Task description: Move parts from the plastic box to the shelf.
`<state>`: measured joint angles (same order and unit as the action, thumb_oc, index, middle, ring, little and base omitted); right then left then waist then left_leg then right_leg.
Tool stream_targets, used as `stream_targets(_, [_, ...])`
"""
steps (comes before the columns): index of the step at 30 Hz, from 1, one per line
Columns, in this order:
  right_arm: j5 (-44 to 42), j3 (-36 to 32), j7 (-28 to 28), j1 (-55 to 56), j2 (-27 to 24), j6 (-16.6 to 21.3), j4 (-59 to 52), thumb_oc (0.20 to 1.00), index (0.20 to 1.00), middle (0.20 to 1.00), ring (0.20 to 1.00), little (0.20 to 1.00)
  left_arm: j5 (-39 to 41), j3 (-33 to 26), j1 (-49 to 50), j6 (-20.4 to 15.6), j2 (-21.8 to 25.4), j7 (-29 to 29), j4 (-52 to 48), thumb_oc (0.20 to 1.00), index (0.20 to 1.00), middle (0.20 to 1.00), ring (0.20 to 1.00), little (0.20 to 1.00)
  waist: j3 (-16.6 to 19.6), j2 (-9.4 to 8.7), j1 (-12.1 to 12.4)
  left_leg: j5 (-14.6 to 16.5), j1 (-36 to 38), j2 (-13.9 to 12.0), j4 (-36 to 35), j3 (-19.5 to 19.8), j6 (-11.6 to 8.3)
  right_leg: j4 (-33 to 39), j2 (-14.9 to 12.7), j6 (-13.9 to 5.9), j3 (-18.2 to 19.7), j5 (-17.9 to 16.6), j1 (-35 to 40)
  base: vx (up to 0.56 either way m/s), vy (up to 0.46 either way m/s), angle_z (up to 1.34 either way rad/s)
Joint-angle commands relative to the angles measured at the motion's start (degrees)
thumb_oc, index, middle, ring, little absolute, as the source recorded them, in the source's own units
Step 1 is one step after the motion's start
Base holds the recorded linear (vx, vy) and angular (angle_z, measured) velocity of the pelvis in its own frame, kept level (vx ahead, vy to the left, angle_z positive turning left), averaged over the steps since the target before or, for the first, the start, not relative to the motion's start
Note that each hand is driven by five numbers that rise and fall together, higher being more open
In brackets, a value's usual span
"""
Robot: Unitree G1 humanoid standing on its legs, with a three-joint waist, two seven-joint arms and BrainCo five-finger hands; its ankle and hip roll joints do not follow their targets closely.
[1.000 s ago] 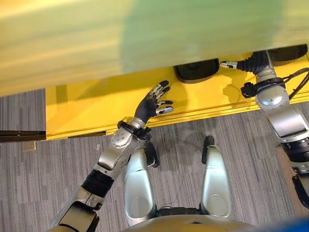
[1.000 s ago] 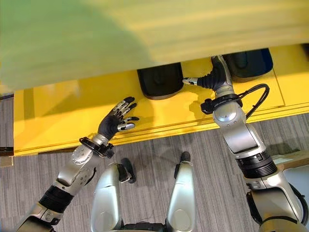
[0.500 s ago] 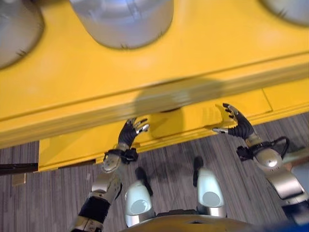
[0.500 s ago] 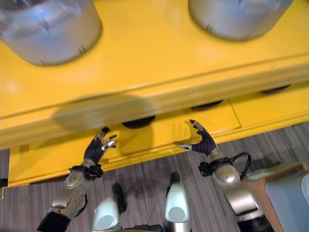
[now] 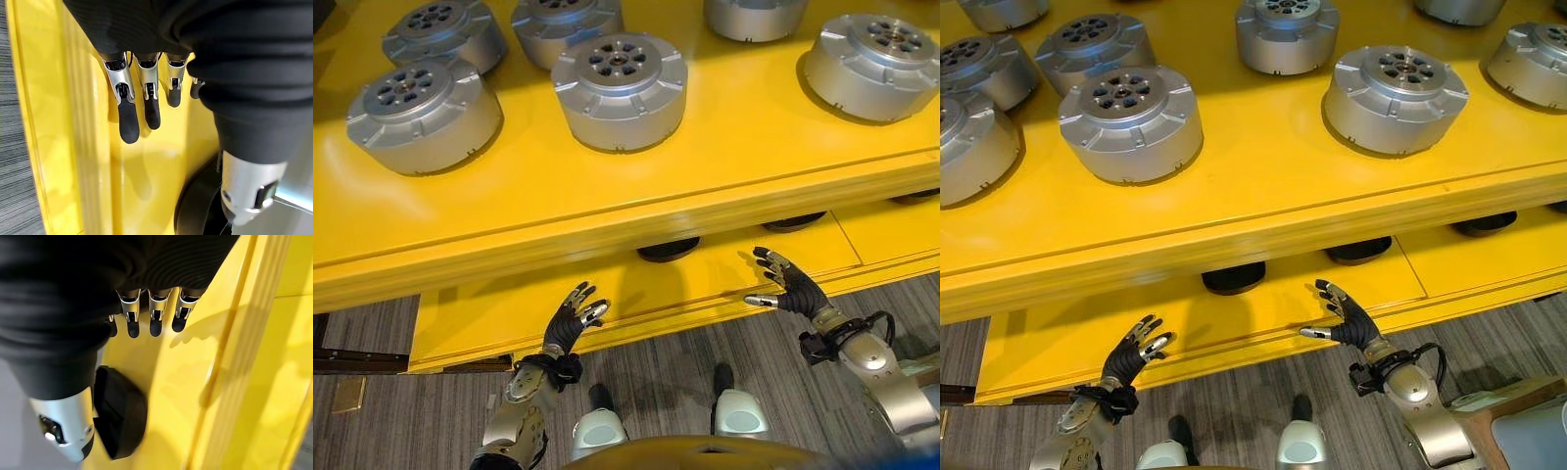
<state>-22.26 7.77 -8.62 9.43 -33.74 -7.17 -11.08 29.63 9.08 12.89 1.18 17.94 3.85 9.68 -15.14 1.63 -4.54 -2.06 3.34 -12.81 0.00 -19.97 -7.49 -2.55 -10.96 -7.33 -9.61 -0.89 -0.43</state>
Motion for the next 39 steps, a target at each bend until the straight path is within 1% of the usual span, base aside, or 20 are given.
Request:
stream_targets(1, [-9.1,0.7,-2.5,-4.4,2.9,2.3,-0.7,1.0,1.0,1.0,1.0,1.0,-1.8,0.8,1.2,5.0,3.4,-2.5,1.2,1.0,1.0,1.0,1.0,1.0,-1.8,-2.09,1.8,1.1,-0.7,-0.5,3.8,0.2,1.81,-2.3,-2.9,-1.65,-3.7,-0.2,-0.1,-0.02,0.214,0.03])
stream_targets(2, [-10.3,1.6,-2.5,-5.2,3.5,2.0,0.1,1.0,1.0,1.0,1.0,1.0,-2.2,0.9,0.8,5.0,3.3,-2.7,1.8,1.0,1.0,1.0,1.0,1.0,-1.9,-2.12,1.9,1.5,-0.5,0.0,3.8,0.1,2.13,-2.1,-3.3,-2.14,-3.6,-0.6,-0.1,-0.05,0.284,0.07])
stream_targets(3, [-10.6,2.5,0.0,-5.7,5.1,1.5,1.7,1.0,1.0,1.0,1.0,1.0,-4.0,1.4,-0.1,4.9,3.6,-2.0,2.9,1.0,1.0,1.0,1.0,1.0,-2.3,-2.35,2.1,2.4,-0.9,1.3,4.6,0.0,2.96,-2.1,-4.4,-3.36,-3.4,-1.7,-0.6,-0.1,0.3,0.12])
stream_targets(6, [-10.9,2.4,2.1,-5.7,7.0,3.1,4.2,1.0,1.0,1.0,1.0,1.0,-6.1,2.2,-2.4,5.5,4.7,1.2,3.8,1.0,1.0,1.0,1.0,1.0,-3.6,-3.15,2.3,4.8,-2.5,3.7,7.3,0.5,4.61,-1.6,-6.6,-5.01,-2.3,-4.2,-1.5,-0.14,0.311,0.16])
stream_targets(8, [-11.8,1.8,4.3,-3.6,8.4,2.4,4.3,1.0,1.0,1.0,1.0,1.0,-7.9,3.1,-3.0,6.9,5.6,3.4,3.0,1.0,1.0,1.0,1.0,1.0,-4.4,-3.85,2.0,6.9,-3.0,6.0,9.0,0.2,6.04,1.6,-8.9,-6.3,-1.5,-8.6,-1.2,-0.07,0.322,0.21])
stream_targets(9, [-12.5,2.0,3.4,-3.0,8.9,1.7,4.5,1.0,1.0,1.0,1.0,1.0,-7.7,3.3,-2.7,7.3,5.9,3.4,2.5,1.0,1.0,1.0,1.0,1.0,-4.5,-3.67,2.1,8.2,-2.0,6.2,8.9,-0.2,5.84,2.6,-9.3,-7.03,-2.6,-9.4,-0.5,-0.02,0.226,0.08])
stream_targets(11, [-10.1,2.8,1.3,-2.5,9.7,1.9,4.6,1.0,1.0,1.0,1.0,1.0,-6.8,3.1,-2.1,7.6,6.3,2.6,1.8,1.0,1.0,1.0,1.0,1.0,-4.6,-3.67,2.4,8.2,-1.0,6.4,7.9,-2.0,6.0,2.6,-9.8,-7.37,-4.5,-11.2,-1.2,-0.07,0.179,-0.42])
stream_targets(13, [-8.5,4.2,0.2,-2.0,11.1,2.5,4.3,1.0,1.0,1.0,1.0,1.0,-6.1,3.1,-1.4,6.7,6.4,2.1,1.8,1.0,1.0,1.0,1.0,1.0,-4.7,-3.62,2.6,8.0,0.0,6.5,6.3,-2.8,6.55,-0.9,-10.5,-7.5,-4.3,-12.0,-3.8,-0.13,0.113,-0.75])
stream_targets(16, [-8.1,5.8,-0.7,-1.3,11.5,3.9,4.4,1.0,1.0,1.0,1.0,1.0,-4.5,3.0,-0.6,5.6,7.3,2.1,1.3,1.0,1.0,1.0,1.0,1.0,-3.4,-2.82,2.8,5.7,-0.6,6.2,3.4,-2.3,7.81,-10.6,-8.6,-5.97,-3.7,-6.4,-3.9,-0.13,0.036,-0.43])
stream_targets(19, [-10.8,6.4,-1.7,-0.7,10.9,3.6,4.5,1.0,1.0,1.0,1.0,1.0,-2.9,2.8,0.1,6.1,8.0,1.9,0.6,1.0,1.0,1.0,1.0,1.0,-1.7,-2.02,3.4,3.8,-1.6,5.9,1.7,-0.1,8.44,-19.3,-5.4,-3.15,-2.3,0.0,-3.4,-0.1,-0.118,0.07])
stream_targets(20, [-13.0,6.8,-2.9,-0.9,10.7,2.3,4.8,1.0,1.0,1.0,1.0,1.0,-1.9,2.5,0.5,6.6,8.2,1.7,0.3,1.0,1.0,1.0,1.0,1.0,-1.0,-2.04,3.9,2.8,-2.1,5.7,1.1,0.9,8.1,-20.3,-3.7,-2.34,-2.3,3.4,-1.8,-0.09,-0.231,0.04])
stream_targets(21, [-12.6,7.5,-4.1,-1.5,10.7,2.0,5.2,1.0,1.0,1.0,1.0,1.0,-1.3,2.0,0.5,7.1,8.2,1.5,0.1,1.0,1.0,1.0,1.0,1.0,-0.5,-2.37,4.8,1.6,-2.9,5.1,1.1,0.6,6.92,-17.6,-2.6,-1.73,-4.3,6.2,1.3,-0.12,-0.384,0.11])
stream_targets(22, [-11.2,8.8,-5.9,-3.2,10.0,2.5,5.8,1.0,1.0,1.0,1.0,1.0,-0.6,1.5,0.1,8.2,7.8,0.4,-0.4,1.0,1.0,1.0,1.0,1.0,-0.1,-3.17,6.5,-1.0,-5.3,3.3,1.9,-0.7,4.2,-9.9,-1.0,-0.85,-8.6,8.4,6.5,-0.11,-0.366,-0.08])
stream_targets(24, [-11.2,10.0,-5.6,-5.7,9.2,1.6,5.9,1.0,1.0,1.0,1.0,1.0,1.0,1.3,-0.6,8.6,6.7,-1.2,-0.5,1.0,1.0,1.0,1.0,1.0,-0.2,-3.43,7.6,-4.3,-7.4,0.7,1.6,-1.2,1.48,-5.5,0.6,0.05,-10.1,7.9,8.2,-0.13,-0.399,-0.87])
stream_targets(26, [-11.3,10.9,-3.6,-6.9,8.5,0.8,5.7,1.0,1.0,1.0,1.0,1.0,3.0,1.1,-0.9,9.1,5.5,-1.9,-0.4,1.0,1.0,1.0,1.0,1.0,-0.1,-3.25,7.9,-7.0,-7.8,-0.9,-0.2,-0.4,-0.1,-4.1,1.7,0.75,-10.4,7.5,8.2,-0.12,-0.337,-0.8])
stream_targets(29, [-11.1,11.1,-2.8,-6.6,7.6,0.4,5.7,1.0,1.0,1.0,1.0,1.0,2.6,1.3,-0.1,8.7,4.2,-1.3,-0.4,1.0,1.0,1.0,1.0,1.0,-0.2,-3.09,7.6,-9.5,-6.9,-2.7,-3.0,0.9,-1.36,-4.4,2.6,1.82,-10.3,7.9,7.8,-0.1,-0.287,-0.29])
stream_targets(30, [-10.4,10.9,-2.7,-5.8,6.7,1.0,5.4,1.0,1.0,1.0,1.0,1.0,2.7,1.4,0.8,8.1,3.5,-1.0,-0.1,1.0,1.0,1.0,1.0,1.0,-0.5,-3.03,7.2,-10.4,-6.6,-3.7,-3.7,1.6,-1.76,-5.7,3.3,2.82,-9.8,8.6,6.9,-0.09,-0.292,-0.14])
stream_targets(35, [-9.7,10.6,-1.3,-4.3,5.2,1.7,5.5,1.0,1.0,1.0,1.0,1.0,2.8,1.7,2.5,6.2,2.5,-0.2,1.1,1.0,1.0,1.0,1.0,1.0,-1.2,-3.08,5.6,-12.2,-5.3,-6.8,-4.3,1.3,-2.98,-8.9,4.5,4.76,-9.5,10.8,5.5,-0.06,-0.196,-0.06])
stream_targets(36, [-9.7,10.2,-1.5,-3.7,4.7,1.7,5.5,1.0,1.0,1.0,1.0,1.0,3.1,1.7,2.8,5.3,2.2,0.2,2.0,1.0,1.0,1.0,1.0,1.0,-1.3,-3.3,4.8,-13.4,-4.7,-7.9,-4.3,1.1,-3.57,-10.0,4.9,5.15,-9.4,11.3,5.0,-0.02,-0.165,-0.08])
stream_targets(39, [-10.0,9.2,-1.2,-3.0,3.6,1.6,5.1,1.0,1.0,1.0,1.0,1.0,3.4,1.4,2.9,4.7,2.1,1.2,2.5,1.0,1.0,1.0,1.0,1.0,-1.4,-3.68,4.1,-14.7,-4.3,-8.2,-4.2,2.6,-3.97,-11.0,5.6,5.64,-8.5,11.8,4.7,0.01,-0.16,-0.06])
